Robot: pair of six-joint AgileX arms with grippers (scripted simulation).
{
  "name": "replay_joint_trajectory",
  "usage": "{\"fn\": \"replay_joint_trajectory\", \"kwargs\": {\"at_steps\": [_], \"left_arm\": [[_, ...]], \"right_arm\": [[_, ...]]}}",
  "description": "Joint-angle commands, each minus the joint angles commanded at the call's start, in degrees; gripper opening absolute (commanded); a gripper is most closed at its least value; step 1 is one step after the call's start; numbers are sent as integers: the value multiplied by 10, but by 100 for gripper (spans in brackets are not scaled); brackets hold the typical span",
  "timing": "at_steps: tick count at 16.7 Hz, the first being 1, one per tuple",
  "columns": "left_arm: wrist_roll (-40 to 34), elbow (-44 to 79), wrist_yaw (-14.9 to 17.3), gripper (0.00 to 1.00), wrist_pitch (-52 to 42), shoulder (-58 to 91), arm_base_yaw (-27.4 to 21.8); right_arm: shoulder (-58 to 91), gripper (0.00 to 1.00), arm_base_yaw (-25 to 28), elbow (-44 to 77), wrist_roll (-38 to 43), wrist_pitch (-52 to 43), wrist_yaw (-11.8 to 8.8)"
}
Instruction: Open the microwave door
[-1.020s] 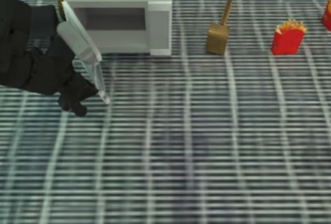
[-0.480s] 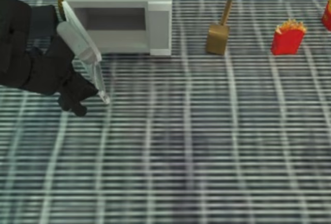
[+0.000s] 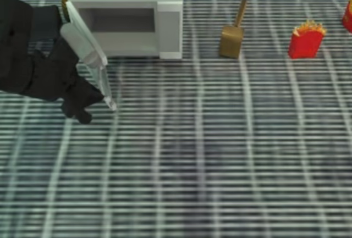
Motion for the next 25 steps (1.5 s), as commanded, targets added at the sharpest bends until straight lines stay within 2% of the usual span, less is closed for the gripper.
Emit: {"fn": "replay_joint_trajectory", "kwargs": {"at_steps": [7, 25], "left_arm": [[44, 12, 17, 0, -24, 5, 18], [44, 12, 17, 0, -24, 6, 18]], "right_arm": [[0, 100, 0, 0, 0, 0, 0], [0, 100, 0, 0, 0, 0, 0]]}}
